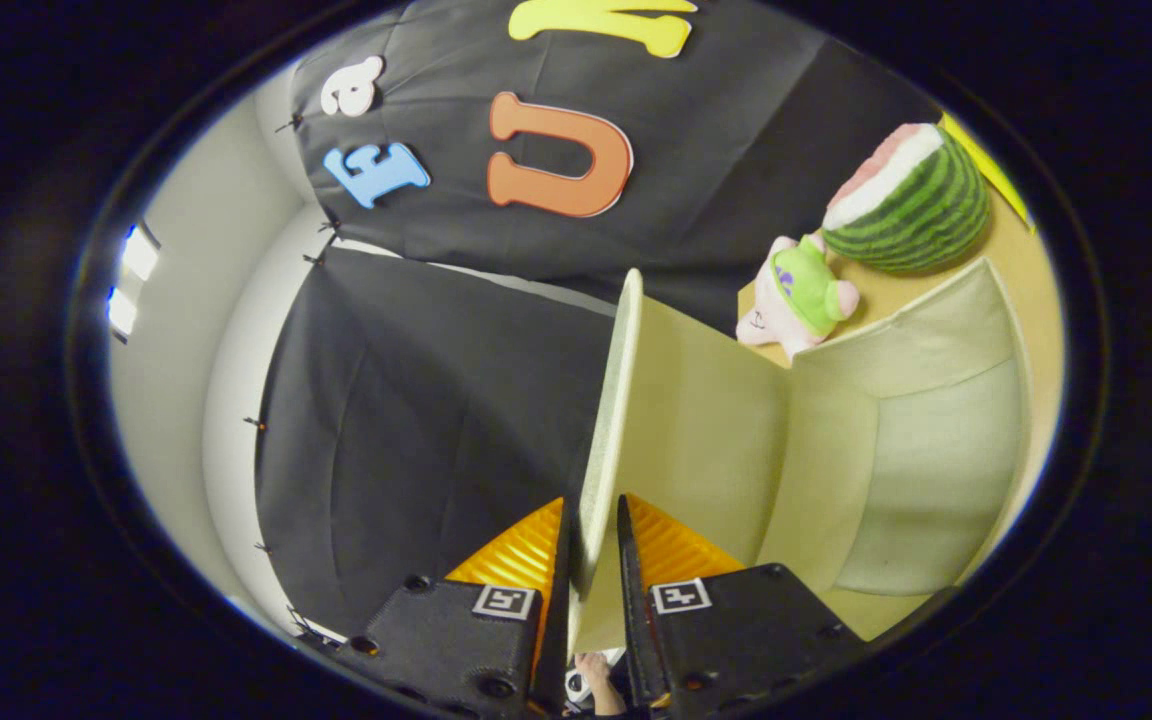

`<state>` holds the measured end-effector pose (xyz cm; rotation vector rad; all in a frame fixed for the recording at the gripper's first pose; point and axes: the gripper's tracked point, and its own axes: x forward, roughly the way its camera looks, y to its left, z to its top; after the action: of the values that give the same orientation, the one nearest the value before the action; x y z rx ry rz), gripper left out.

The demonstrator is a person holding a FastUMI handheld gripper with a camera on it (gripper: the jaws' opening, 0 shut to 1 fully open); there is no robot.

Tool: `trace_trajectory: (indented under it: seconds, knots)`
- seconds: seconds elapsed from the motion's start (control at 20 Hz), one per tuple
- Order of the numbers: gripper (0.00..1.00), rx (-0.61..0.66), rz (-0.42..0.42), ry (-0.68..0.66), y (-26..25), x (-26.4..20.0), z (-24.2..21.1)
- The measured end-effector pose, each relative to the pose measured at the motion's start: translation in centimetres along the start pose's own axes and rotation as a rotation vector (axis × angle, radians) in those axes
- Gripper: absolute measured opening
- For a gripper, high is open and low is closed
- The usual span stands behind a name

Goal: Open the storage box then place both shoes into the box .Put the left shoe in first, then the right shoe, with the right side of both shoes facing outward in a uniform manner.

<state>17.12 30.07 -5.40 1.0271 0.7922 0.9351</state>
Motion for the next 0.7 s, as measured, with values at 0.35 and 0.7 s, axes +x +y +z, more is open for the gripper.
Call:
trace_trajectory:
  seconds: [0.35,0.7]
  knots:
    - [0.57,-0.066,-0.074,0.021,1.2,6.8,-3.2]
    - [1.00,-0.109,-0.121,0.041,0.6,9.2,-5.4]
